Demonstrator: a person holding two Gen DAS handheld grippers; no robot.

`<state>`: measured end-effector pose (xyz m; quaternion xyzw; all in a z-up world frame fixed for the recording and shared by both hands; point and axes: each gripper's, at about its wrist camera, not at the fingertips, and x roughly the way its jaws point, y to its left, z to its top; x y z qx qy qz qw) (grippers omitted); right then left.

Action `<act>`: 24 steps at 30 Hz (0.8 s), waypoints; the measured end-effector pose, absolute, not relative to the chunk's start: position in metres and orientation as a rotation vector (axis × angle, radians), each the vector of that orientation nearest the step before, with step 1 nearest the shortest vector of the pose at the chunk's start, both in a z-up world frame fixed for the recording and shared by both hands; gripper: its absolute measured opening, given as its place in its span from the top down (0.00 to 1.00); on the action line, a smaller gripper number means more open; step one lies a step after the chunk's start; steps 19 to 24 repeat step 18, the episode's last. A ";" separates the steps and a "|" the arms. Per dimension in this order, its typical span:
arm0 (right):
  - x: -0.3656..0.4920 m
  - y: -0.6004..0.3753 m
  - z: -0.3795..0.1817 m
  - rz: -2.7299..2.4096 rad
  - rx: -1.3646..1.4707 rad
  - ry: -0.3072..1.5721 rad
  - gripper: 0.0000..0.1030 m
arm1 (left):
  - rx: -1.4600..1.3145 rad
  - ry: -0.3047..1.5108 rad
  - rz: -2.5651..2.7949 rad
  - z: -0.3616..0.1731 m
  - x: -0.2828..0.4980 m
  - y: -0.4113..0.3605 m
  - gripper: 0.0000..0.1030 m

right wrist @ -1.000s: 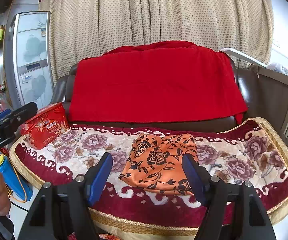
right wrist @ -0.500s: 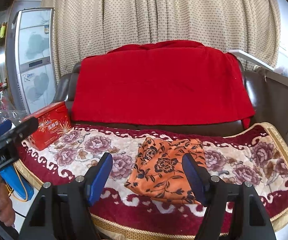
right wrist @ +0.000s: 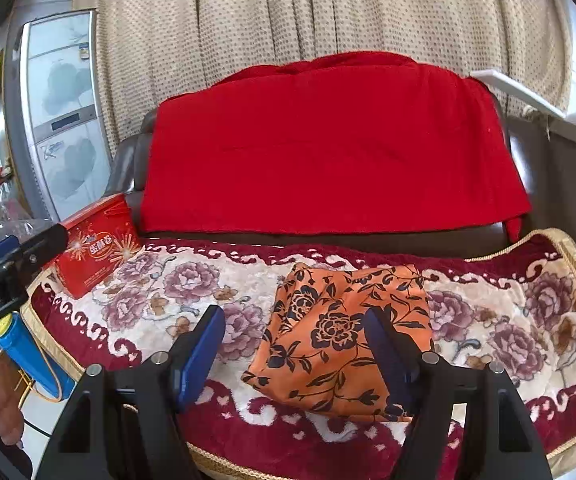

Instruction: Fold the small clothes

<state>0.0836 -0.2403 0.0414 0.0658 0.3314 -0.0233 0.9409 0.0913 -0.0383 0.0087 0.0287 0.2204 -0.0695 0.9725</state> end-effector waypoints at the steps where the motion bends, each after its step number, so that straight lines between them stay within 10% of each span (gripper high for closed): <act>1: 0.086 -0.243 0.039 -0.047 0.137 0.681 0.27 | 0.057 0.448 -0.141 0.008 0.094 -0.041 0.00; 24: 0.120 -0.262 0.020 -0.042 0.166 0.721 0.27 | 0.061 0.465 -0.161 -0.005 0.128 -0.058 0.00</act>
